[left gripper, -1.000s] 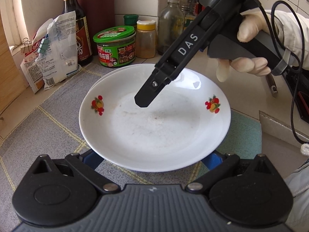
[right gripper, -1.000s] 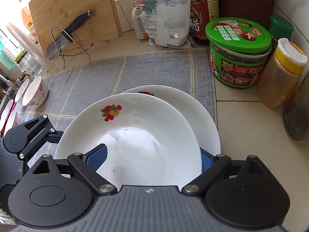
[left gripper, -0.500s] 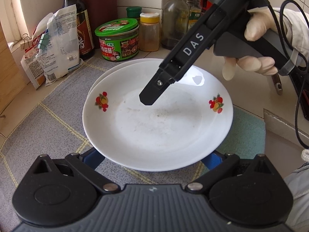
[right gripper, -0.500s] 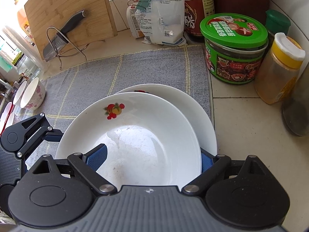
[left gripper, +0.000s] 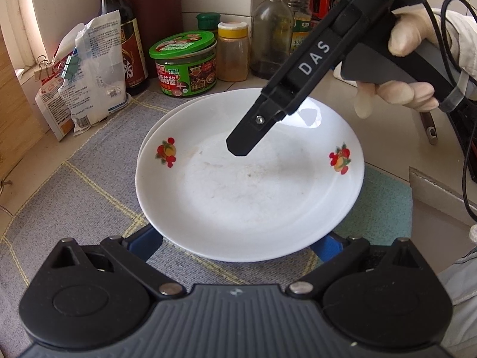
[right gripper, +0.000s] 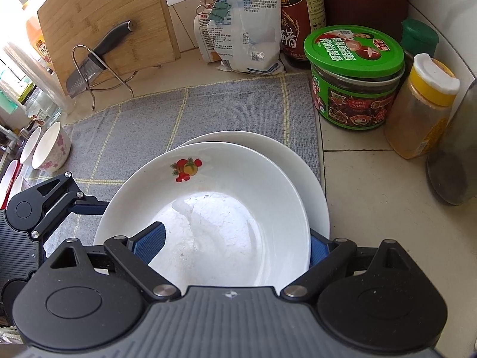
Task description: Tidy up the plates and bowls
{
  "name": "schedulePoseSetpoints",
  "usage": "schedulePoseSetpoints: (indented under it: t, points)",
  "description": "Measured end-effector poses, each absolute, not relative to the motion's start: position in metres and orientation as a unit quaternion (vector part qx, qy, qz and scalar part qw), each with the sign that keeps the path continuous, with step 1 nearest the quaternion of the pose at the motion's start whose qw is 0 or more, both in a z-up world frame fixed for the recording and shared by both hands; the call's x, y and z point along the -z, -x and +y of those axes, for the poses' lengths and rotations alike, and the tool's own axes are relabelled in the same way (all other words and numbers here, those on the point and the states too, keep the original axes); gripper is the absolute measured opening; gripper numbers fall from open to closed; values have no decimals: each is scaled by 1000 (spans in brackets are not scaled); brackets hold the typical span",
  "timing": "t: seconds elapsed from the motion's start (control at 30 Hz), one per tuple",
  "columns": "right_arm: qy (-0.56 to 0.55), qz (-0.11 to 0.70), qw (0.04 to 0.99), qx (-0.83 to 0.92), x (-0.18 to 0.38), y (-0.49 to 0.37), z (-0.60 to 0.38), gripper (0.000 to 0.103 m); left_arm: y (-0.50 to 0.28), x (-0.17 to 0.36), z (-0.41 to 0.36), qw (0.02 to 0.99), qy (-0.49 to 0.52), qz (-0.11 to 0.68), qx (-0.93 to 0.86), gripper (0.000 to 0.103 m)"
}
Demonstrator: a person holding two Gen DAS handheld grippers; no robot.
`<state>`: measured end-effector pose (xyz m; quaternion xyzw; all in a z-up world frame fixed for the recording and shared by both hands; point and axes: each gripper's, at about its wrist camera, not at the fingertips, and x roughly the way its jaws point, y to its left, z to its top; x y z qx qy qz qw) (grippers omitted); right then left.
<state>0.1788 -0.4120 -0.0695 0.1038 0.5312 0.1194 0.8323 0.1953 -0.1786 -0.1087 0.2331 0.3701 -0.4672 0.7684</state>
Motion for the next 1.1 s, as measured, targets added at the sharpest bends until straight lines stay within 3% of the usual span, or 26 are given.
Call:
schedulePoseSetpoints:
  t: [1.1]
  points:
    - [-91, 535, 837, -69, 59, -156, -411, 99, -197, 111, -178, 776, -220, 362, 467, 102]
